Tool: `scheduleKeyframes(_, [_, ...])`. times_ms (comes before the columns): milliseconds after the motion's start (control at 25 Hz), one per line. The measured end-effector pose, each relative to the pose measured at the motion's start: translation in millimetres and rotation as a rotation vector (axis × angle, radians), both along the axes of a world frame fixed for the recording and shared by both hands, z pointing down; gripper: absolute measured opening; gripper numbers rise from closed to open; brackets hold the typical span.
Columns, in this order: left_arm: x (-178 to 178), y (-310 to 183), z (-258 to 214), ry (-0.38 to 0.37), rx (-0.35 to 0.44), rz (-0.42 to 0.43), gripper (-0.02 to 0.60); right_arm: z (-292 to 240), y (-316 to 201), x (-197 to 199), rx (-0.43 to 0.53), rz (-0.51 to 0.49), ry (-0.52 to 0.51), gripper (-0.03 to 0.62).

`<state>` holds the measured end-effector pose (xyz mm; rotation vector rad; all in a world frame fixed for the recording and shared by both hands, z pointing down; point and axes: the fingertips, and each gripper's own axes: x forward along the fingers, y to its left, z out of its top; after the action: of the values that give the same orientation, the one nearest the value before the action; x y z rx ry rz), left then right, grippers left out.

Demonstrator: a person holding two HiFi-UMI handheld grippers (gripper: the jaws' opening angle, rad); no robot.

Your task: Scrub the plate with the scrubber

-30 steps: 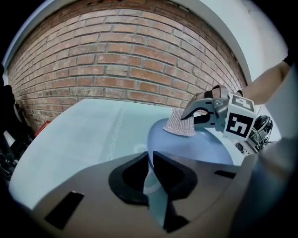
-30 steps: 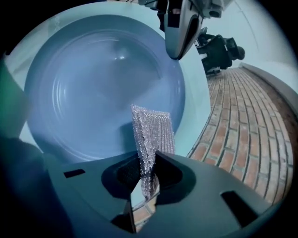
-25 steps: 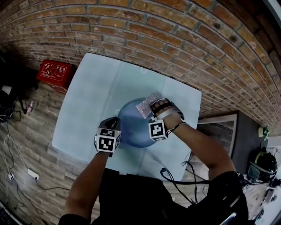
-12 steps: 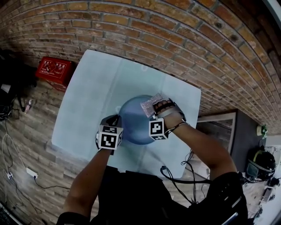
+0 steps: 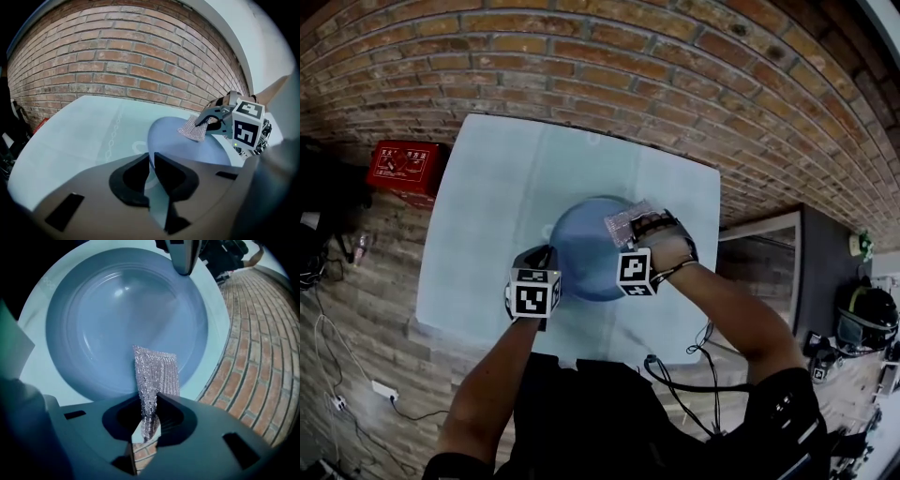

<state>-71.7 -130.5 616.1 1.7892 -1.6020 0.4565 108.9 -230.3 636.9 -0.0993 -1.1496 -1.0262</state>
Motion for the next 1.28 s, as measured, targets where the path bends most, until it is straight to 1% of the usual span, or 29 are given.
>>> scheduleKeyframes(160, [2.5, 3.3, 0.5, -0.01, -0.001, 0.034, 0.048, -0.4, 6.6, 6.4, 0.005, 0.059, -0.004, 0.075])
scheduleKeyframes(280, [3.7, 5.1, 0.7, 0.007, -0.013, 0.042, 0.048, -1.4, 12.1, 11.8, -0.003, 0.112, -0.018, 0.075])
scheduleKeyframes(360, [5.0, 6.5, 0.0, 0.002, -0.018, 0.06, 0.049, -2.5, 17.3, 16.0, -0.013, 0.144, -0.02, 0.075])
scheduleKeyframes(440, [5.0, 7.3, -0.3, -0.004, -0.02, 0.07, 0.049, -2.7, 21.9, 19.0, -0.043, 0.193, -0.034, 0.075])
scheduleKeyframes(520, [4.2, 7.4, 0.4, -0.008, -0.021, 0.074, 0.051, -2.8, 25.5, 21.2, -0.087, 0.272, -0.075, 0.075])
scheduleKeyframes(600, [4.1, 7.0, 1.2, -0.009, -0.024, 0.088, 0.051, -4.3, 31.5, 25.0, -0.117, 0.324, -0.091, 0.075])
scheduleKeyframes(680, [5.1, 6.6, 1.5, -0.009, -0.024, 0.105, 0.054, -5.7, 39.4, 30.5, -0.126, 0.333, -0.071, 0.075])
scheduleKeyframes(840, [5.5, 6.1, 0.6, -0.013, -0.019, 0.119, 0.056, -7.3, 46.9, 36.0, -0.102, 0.309, -0.033, 0.074])
scheduleKeyframes(1040, [6.7, 6.5, 0.8, 0.0, -0.02, 0.144, 0.057, -7.1, 58.1, 42.0, -0.088, 0.339, 0.006, 0.072])
scheduleKeyframes(1160, [6.4, 6.1, 0.6, -0.013, -0.015, 0.164, 0.059, -7.4, 64.9, 43.1, -0.097, 0.375, 0.003, 0.072])
scheduleKeyframes(1280, [6.0, 6.4, 0.9, -0.007, -0.016, 0.168, 0.06, -9.3, 72.3, 45.7, -0.107, 0.397, 0.0, 0.072])
